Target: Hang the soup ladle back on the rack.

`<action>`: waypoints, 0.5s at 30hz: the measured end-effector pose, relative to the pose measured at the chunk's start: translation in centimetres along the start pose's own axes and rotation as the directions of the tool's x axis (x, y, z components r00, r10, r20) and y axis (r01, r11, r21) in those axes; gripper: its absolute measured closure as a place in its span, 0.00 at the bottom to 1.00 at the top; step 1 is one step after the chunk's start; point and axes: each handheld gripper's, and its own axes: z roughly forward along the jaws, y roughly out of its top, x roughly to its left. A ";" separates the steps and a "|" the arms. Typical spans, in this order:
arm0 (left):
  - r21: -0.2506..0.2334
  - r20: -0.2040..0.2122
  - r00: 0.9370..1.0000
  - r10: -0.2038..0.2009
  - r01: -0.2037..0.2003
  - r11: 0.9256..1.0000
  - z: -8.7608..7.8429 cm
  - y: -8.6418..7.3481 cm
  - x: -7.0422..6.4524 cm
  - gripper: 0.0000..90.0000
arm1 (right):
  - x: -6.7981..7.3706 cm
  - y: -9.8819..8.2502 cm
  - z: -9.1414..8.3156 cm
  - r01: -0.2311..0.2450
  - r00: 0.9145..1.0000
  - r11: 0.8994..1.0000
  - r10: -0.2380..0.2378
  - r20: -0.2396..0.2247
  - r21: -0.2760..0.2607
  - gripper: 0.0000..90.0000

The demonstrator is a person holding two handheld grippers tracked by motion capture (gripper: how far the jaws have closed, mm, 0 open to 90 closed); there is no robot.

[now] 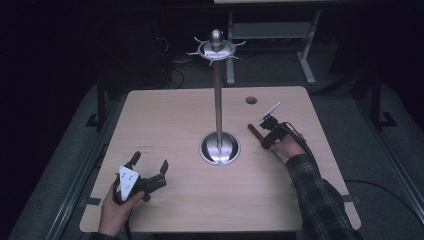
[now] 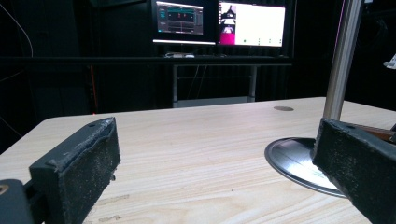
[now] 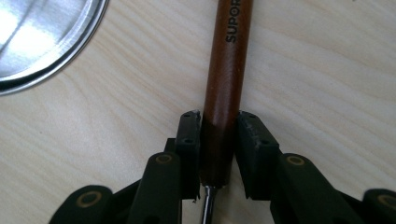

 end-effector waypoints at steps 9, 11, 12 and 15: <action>-0.001 -0.001 1.000 -0.001 0.001 1.000 0.0 0.0 0.0 0.00 | -0.1 -0.3 0.0 -0.035 0.999 0.999 0.035 0.004 -0.032 0.81; -0.002 -0.002 1.000 -0.005 0.005 1.000 0.0 0.0 0.0 0.00 | -0.1 -0.3 0.0 -0.034 0.999 0.999 0.034 0.001 -0.033 0.81; -0.002 -0.002 1.000 -0.005 0.005 1.000 0.0 0.0 0.0 0.00 | -0.1 -0.3 -0.1 -0.033 0.999 0.999 0.033 0.000 -0.035 0.81; 0.002 -0.001 1.000 -0.004 0.004 1.000 0.0 0.0 0.0 0.00 | -0.2 -0.4 -0.8 -0.033 0.999 0.998 0.033 -0.006 -0.062 0.81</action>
